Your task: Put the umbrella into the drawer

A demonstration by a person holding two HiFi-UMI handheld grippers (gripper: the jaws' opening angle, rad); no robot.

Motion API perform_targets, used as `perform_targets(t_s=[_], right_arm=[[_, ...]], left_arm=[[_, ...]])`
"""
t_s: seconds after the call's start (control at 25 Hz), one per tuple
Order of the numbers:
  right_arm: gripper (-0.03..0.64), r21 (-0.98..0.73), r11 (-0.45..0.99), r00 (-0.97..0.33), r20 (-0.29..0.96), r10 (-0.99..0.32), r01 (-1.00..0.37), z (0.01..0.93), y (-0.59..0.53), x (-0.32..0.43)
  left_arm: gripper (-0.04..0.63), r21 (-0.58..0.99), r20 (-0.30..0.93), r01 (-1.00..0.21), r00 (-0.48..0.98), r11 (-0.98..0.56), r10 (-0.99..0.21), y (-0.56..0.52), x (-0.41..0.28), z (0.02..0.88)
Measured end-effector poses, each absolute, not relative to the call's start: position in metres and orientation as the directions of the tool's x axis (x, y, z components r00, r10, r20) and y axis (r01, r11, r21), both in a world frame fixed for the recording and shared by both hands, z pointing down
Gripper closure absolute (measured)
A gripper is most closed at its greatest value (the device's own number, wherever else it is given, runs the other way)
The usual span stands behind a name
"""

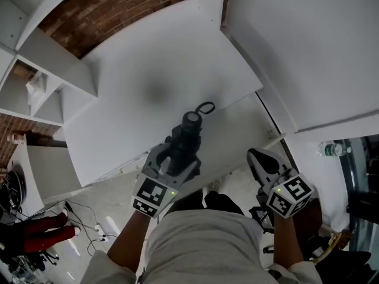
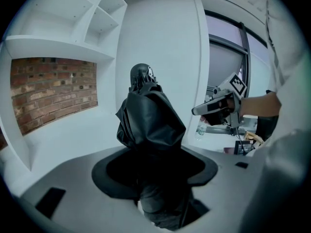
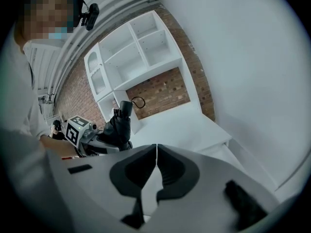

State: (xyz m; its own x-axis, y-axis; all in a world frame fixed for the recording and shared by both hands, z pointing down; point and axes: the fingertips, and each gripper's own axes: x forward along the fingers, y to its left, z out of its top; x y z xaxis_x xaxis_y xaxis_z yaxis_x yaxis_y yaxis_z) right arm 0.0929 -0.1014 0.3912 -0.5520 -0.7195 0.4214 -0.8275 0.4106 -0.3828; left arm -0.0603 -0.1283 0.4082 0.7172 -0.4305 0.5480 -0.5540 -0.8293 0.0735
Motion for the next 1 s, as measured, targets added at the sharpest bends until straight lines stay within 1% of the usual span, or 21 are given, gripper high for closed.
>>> perform_targets(t_s=[0.36,0.72,1.0], right_arm=[[0.588,-0.404,0.364,-0.527,0.441,-0.726,-0.839,0.405,-0.107,0.098],[0.588,-0.422,0.348,-0.53,0.464,-0.71,-0.837,0.423,-0.104,0.096],[0.589,-0.413,0.334,-0.512,0.465,-0.723,-0.847,0.43,-0.108,0.096]], left_arm=[[0.328,0.069,0.603,-0.493,0.713,-0.867,-0.358,-0.129,-0.053,0.436],[0.328,0.028,0.64,-0.449,0.694,-0.893,-0.329,-0.129,-0.043,0.456],[0.328,0.049,0.679,-0.443,0.672,-0.895,-0.296,-0.129,-0.043,0.479]])
